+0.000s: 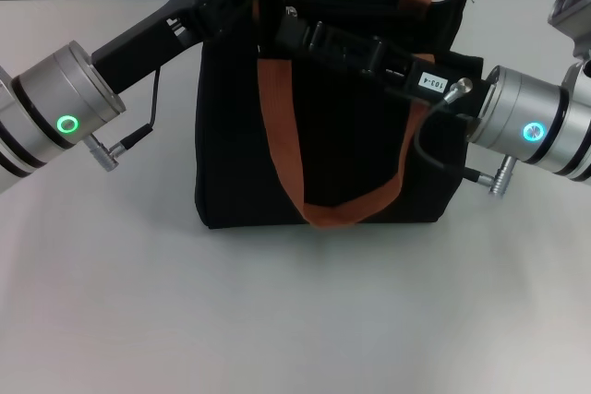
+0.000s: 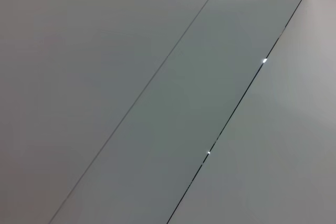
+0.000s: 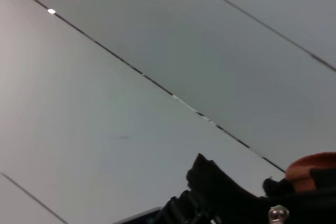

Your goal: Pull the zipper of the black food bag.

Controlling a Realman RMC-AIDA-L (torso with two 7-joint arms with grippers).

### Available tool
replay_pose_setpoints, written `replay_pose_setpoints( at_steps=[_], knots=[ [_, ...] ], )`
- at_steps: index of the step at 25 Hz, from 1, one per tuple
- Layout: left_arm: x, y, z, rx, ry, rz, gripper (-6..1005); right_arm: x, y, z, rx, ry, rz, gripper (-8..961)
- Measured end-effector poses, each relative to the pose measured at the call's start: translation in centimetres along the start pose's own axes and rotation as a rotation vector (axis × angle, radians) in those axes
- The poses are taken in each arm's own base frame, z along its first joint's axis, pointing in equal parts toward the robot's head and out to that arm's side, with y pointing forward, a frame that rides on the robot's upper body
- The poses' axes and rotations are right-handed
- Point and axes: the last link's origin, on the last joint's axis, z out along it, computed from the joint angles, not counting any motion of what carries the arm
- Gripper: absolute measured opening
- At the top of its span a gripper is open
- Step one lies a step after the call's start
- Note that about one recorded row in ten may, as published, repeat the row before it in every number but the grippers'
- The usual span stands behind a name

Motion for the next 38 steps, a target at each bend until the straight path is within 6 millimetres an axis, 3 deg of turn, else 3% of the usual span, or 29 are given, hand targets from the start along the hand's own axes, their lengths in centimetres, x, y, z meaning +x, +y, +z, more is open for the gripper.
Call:
replay_pose_setpoints(
  at_steps=[15,25,38],
  knots=[
    [0.0,-0.1,0.0,0.010,0.002,0.005,22,-0.4,0.2,0.6,-0.012,0.001,-0.030,700],
    [0.1,-0.2,0.0,0.013,0.008,0.006,23,-0.6,-0.2,0.8,0.018,0.003,0.066,654],
    [-0.2,-0.1,0.2,0.012,0.009,0.011,23,-0.8,-0.2,1.2,0.022,0.002,0.063,594]
  ],
)
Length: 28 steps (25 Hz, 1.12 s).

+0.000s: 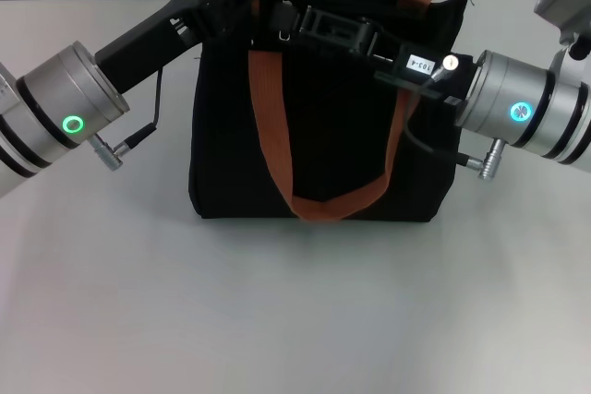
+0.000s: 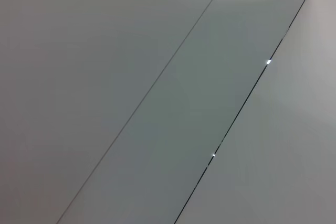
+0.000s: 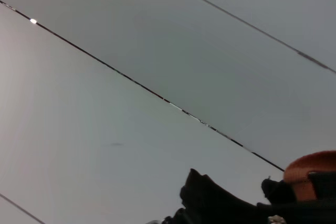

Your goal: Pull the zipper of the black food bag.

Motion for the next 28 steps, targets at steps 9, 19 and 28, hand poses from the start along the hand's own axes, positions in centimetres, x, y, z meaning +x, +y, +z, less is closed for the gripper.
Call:
replay_pose_setpoints(
  at_steps=[9,19,28],
  knots=[
    [0.04,0.07,0.28,-0.007,-0.001,0.001,23,-0.15,-0.47,0.20,0.035,-0.003,-0.006,377],
    [0.15,0.09,0.47,-0.011,0.000,0.005,23,-0.23,-0.38,0.53,0.032,0.002,-0.009,214],
    [0.20,0.10,0.54,-0.012,0.001,0.015,24,-0.34,-0.39,0.46,0.032,-0.011,-0.047,146]
  ],
)
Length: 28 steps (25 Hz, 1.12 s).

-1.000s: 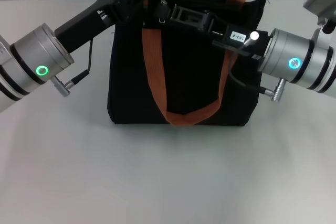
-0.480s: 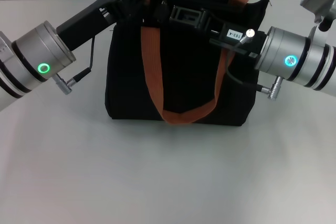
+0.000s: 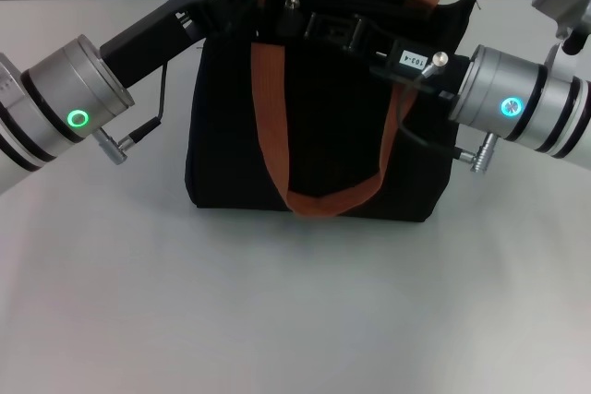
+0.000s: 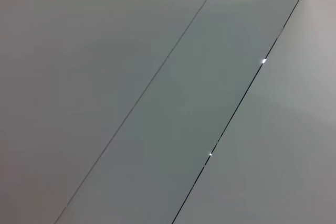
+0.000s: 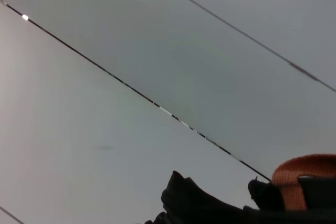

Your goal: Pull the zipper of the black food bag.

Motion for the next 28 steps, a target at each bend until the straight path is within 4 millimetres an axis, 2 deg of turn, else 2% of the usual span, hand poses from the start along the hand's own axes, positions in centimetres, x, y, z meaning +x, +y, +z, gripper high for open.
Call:
replay_pose_setpoints(
  at_steps=[6,18,28],
  knots=[
    [0.1,0.0,0.0,0.003,0.009,0.000,24,0.0,0.1,-0.1,-0.010,-0.005,-0.004,17],
    [-0.6,-0.5,-1.6,0.059,0.012,-0.002,24,-0.5,0.5,-1.3,-0.044,-0.018,-0.018,-1],
    [-0.4,-0.7,-2.2,0.079,0.030,0.000,24,-0.7,0.4,-2.2,-0.035,-0.021,-0.011,-1]
  ],
)
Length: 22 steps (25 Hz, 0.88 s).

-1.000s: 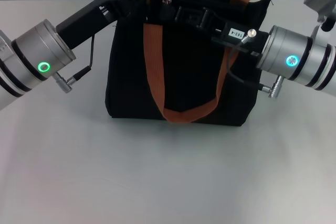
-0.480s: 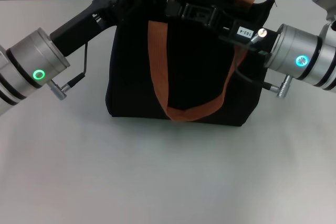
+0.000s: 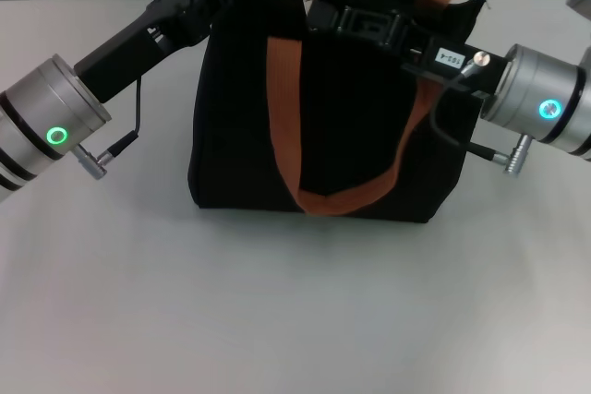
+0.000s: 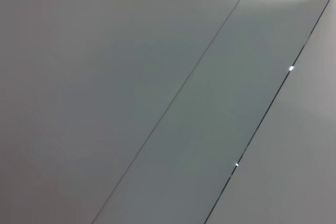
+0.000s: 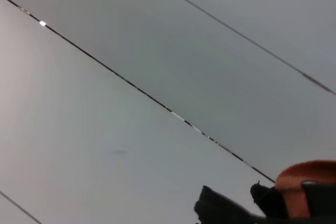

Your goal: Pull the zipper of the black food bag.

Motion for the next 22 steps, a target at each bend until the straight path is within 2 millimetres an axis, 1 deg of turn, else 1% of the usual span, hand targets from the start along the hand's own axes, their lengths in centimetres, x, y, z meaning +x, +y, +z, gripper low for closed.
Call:
replay_pose_setpoints(
  at_steps=[5,11,14,18,22],
  knots=[
    [0.1,-0.1,-0.1,0.005,0.009,0.000,24,0.0,0.0,-0.7,0.003,-0.008,-0.003,-2],
    [0.2,-0.1,0.2,0.003,0.007,0.002,25,-0.2,0.1,-0.7,-0.003,-0.002,-0.012,-3],
    [0.2,-0.1,0.2,0.003,0.007,0.001,25,-0.2,0.1,-0.6,-0.004,-0.002,-0.046,-1],
    [0.2,0.0,0.4,-0.002,0.004,0.001,25,0.2,0.3,-1.2,-0.025,-0.021,-0.161,18],
    [0.0,0.3,0.7,-0.025,-0.009,0.004,25,1.2,0.6,-2.1,-0.045,-0.033,-0.314,38]
  ],
)
